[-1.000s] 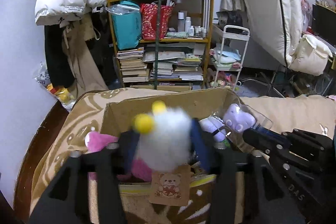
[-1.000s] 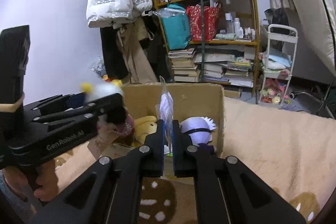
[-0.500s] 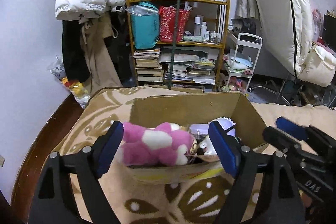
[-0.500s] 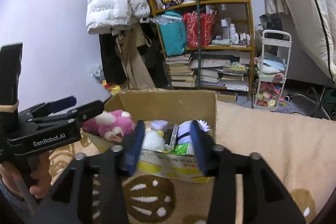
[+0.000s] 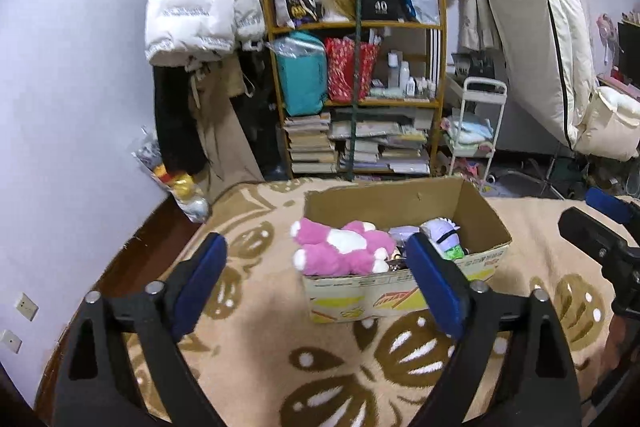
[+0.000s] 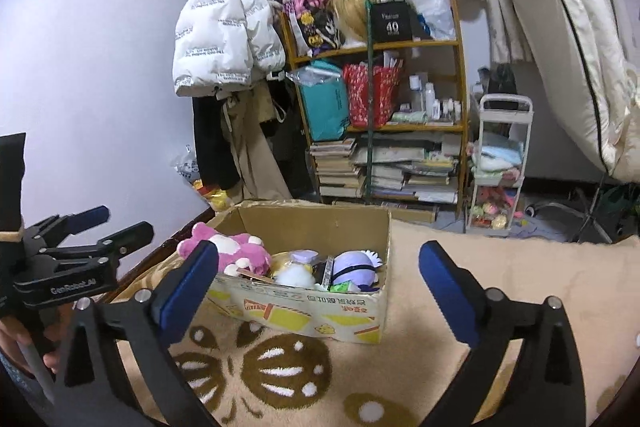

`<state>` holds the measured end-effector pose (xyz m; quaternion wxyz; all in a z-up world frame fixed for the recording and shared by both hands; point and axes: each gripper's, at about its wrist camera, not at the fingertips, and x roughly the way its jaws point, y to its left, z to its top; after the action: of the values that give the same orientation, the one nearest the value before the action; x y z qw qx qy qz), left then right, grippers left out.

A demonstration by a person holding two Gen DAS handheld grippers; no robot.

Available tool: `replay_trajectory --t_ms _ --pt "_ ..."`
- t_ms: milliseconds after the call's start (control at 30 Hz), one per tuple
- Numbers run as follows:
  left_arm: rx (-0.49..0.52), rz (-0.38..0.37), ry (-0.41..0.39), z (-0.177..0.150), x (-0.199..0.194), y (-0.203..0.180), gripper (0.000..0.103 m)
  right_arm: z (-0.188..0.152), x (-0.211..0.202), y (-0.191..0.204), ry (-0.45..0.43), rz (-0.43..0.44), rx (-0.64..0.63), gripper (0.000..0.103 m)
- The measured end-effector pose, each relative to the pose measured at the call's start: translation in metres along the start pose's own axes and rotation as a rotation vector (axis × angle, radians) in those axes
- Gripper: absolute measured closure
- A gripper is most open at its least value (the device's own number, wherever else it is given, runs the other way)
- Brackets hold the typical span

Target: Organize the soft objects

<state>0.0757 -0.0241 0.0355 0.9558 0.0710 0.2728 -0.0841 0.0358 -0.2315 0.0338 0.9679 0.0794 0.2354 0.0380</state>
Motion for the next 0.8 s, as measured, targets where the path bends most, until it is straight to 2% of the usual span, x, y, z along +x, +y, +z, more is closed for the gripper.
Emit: replay_trajectory --t_ms 100,233,433,500,633,800 --pt "0.003 0.022 -0.02 -0.003 -0.014 0.003 0.01 -0.001 -0.018 0.008 -0.012 -0.005 -0.038 0.0" --pt "-0.003 0.006 -0.024 -0.01 -0.032 0.007 0.01 -0.002 -0.037 0.015 -0.042 -0.019 -0.041 0.0" --pt "-0.026 0.036 -0.047 -0.023 -0.057 0.015 0.007 -0.006 -0.062 0.02 -0.058 -0.03 -0.045 0.0" --pt "-0.026 0.054 -0.06 -0.028 -0.066 0.017 0.004 -0.008 -0.068 0.019 -0.061 -0.038 -0.044 0.0" --pt "-0.026 0.094 -0.084 -0.036 -0.079 0.019 0.003 -0.011 -0.077 0.014 -0.066 -0.048 -0.024 0.0" --pt "-0.05 0.088 -0.069 -0.042 -0.079 0.027 0.003 -0.013 -0.08 0.008 -0.07 -0.04 -0.017 0.0"
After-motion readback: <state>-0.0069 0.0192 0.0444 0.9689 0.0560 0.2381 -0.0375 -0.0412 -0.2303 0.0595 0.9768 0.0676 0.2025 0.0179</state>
